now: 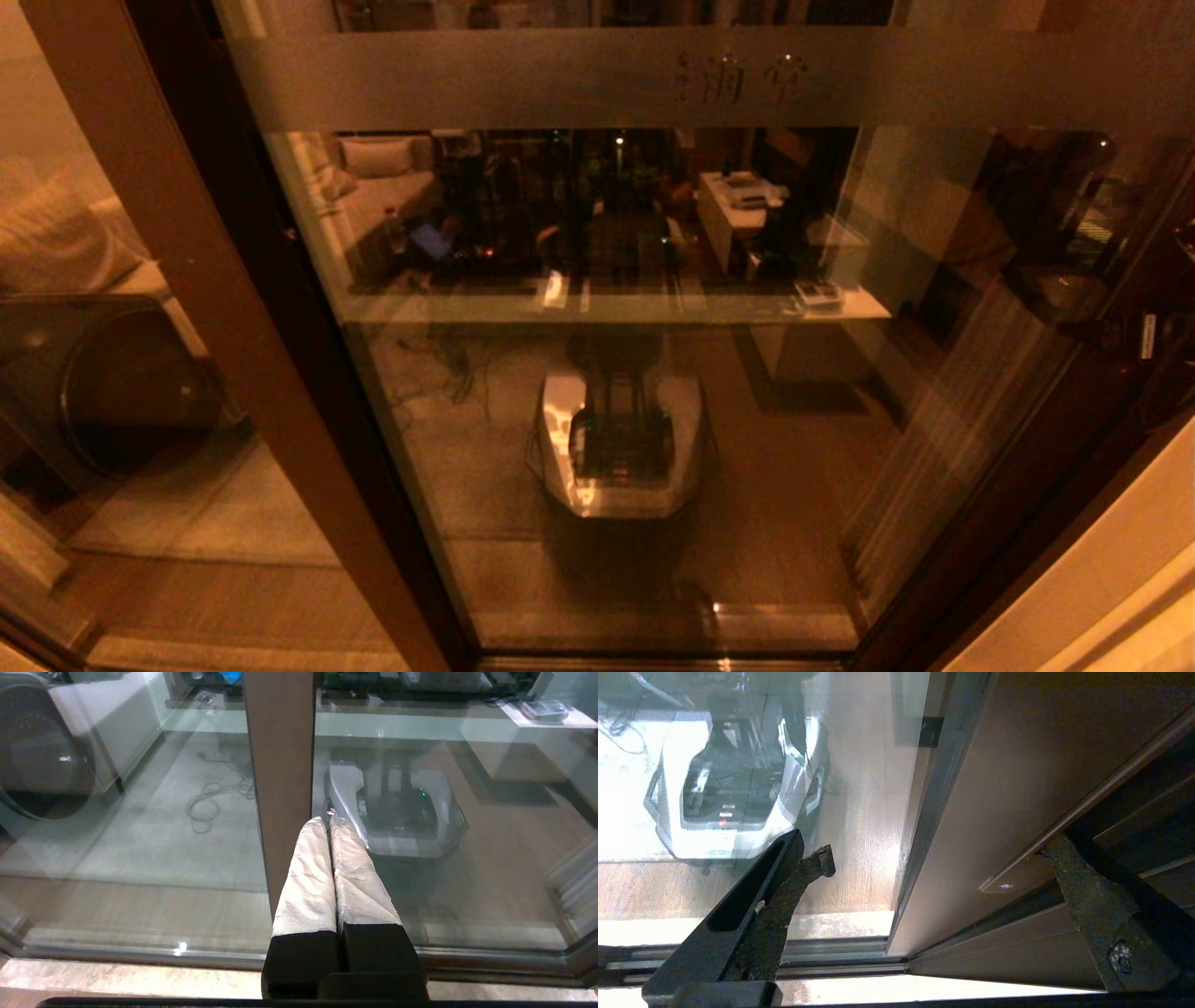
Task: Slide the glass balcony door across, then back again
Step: Open the slid door
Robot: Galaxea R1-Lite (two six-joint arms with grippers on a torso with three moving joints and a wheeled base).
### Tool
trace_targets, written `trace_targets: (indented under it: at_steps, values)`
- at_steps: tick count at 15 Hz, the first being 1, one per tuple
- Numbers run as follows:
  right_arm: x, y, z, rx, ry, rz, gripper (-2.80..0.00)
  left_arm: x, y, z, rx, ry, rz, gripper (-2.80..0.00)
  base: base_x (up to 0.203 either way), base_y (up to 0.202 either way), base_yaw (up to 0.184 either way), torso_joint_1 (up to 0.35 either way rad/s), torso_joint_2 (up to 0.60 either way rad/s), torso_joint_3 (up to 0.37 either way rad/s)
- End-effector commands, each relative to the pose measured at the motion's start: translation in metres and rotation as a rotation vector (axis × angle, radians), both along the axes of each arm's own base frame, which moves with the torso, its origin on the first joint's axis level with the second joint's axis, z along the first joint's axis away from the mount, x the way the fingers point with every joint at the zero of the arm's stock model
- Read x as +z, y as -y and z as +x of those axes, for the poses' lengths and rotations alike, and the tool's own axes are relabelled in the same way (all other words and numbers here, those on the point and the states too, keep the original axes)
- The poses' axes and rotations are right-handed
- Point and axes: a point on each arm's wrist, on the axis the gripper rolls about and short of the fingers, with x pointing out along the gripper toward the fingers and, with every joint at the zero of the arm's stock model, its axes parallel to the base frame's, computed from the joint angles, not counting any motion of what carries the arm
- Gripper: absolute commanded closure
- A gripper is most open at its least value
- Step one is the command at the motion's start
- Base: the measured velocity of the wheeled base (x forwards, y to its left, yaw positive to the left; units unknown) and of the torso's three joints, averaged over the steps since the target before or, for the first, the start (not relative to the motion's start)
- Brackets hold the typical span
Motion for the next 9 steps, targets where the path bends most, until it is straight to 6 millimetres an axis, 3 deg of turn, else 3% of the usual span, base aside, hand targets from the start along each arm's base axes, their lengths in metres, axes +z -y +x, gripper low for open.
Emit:
trace_targets:
  at_steps: [1,9]
  values:
    - [0.0021,-0.0016,-0.0009,0.011,0.006,-0.001,-2.8,0.0,0.0,0.0001,0.0,-0.001,0.0,0.0,0.0,0.0,0.0,0.0,0.0,0.0]
    - [0.0016,-0.0081,-0.0014,0.027,0.001,0.001,-2.8,0.0,0.0,0.0001,0.0,-0.001,0.0,0.0,0.0,0.0,0.0,0.0,0.0,0.0]
